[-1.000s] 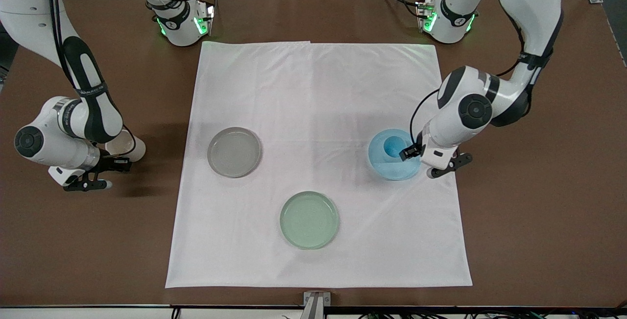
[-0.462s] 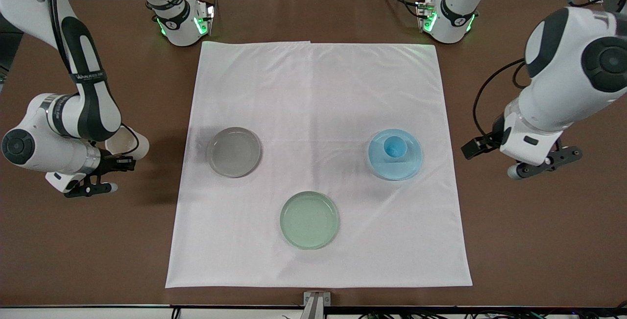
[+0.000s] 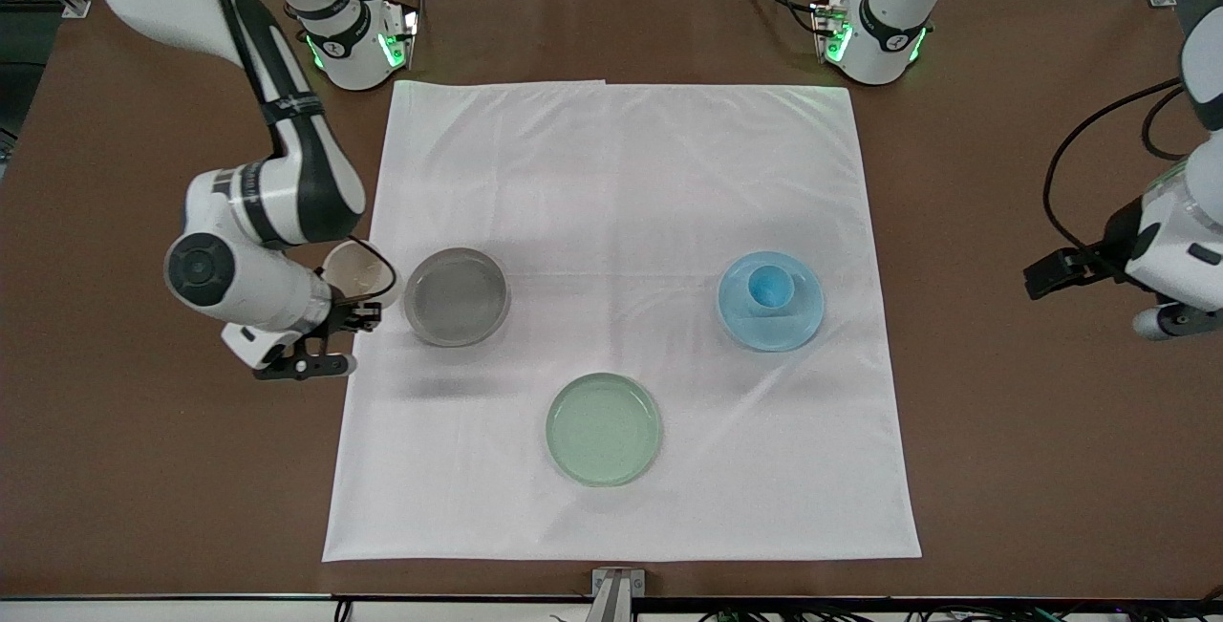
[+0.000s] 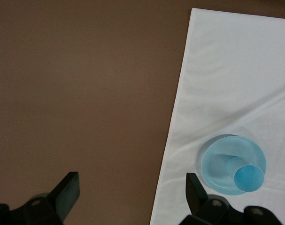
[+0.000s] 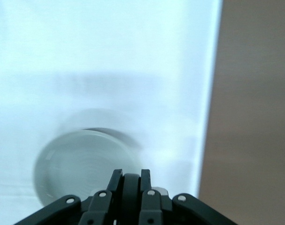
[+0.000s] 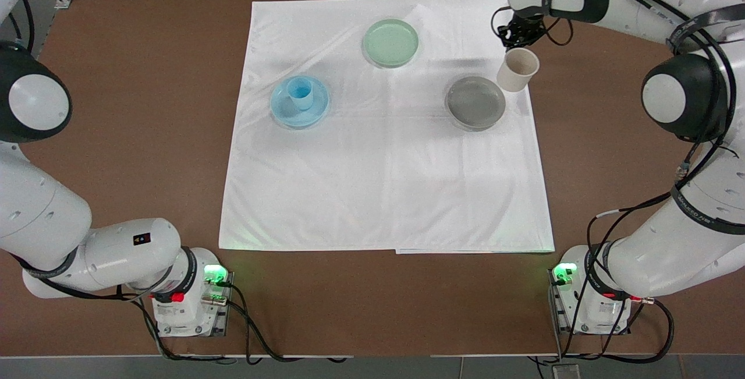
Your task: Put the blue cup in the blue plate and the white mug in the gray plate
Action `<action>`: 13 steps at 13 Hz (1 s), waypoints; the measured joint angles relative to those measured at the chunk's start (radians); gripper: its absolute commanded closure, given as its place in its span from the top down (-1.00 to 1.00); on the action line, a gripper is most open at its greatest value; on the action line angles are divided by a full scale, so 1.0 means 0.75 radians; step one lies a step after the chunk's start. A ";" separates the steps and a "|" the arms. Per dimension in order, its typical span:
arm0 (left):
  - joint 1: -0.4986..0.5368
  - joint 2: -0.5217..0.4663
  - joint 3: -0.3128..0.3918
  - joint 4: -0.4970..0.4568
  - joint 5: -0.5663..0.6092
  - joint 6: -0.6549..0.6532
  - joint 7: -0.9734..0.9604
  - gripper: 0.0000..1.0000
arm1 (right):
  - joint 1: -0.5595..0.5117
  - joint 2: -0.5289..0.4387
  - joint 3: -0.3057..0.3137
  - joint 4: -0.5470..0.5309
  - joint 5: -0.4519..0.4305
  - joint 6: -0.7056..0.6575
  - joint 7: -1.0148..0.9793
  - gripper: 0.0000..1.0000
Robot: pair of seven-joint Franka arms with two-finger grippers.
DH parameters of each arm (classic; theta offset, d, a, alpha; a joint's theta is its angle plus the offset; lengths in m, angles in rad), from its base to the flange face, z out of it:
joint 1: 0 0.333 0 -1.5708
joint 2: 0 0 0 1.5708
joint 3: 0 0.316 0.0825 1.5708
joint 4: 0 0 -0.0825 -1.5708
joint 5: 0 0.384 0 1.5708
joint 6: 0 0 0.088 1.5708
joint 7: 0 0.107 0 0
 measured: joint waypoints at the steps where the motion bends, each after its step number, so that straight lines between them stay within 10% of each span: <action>1: 0.007 -0.030 0.000 0.004 0.000 -0.027 0.017 1.00 | 0.051 0.021 0.000 -0.002 0.001 0.039 0.057 -0.93; 6: -0.003 -0.156 0.036 -0.005 -0.033 -0.104 0.153 1.00 | 0.090 0.154 -0.019 -0.004 0.006 0.194 0.102 -0.92; 13: -0.288 -0.370 0.392 -0.249 -0.207 -0.155 0.216 1.00 | 0.103 0.200 -0.015 -0.004 0.023 0.212 0.102 -0.91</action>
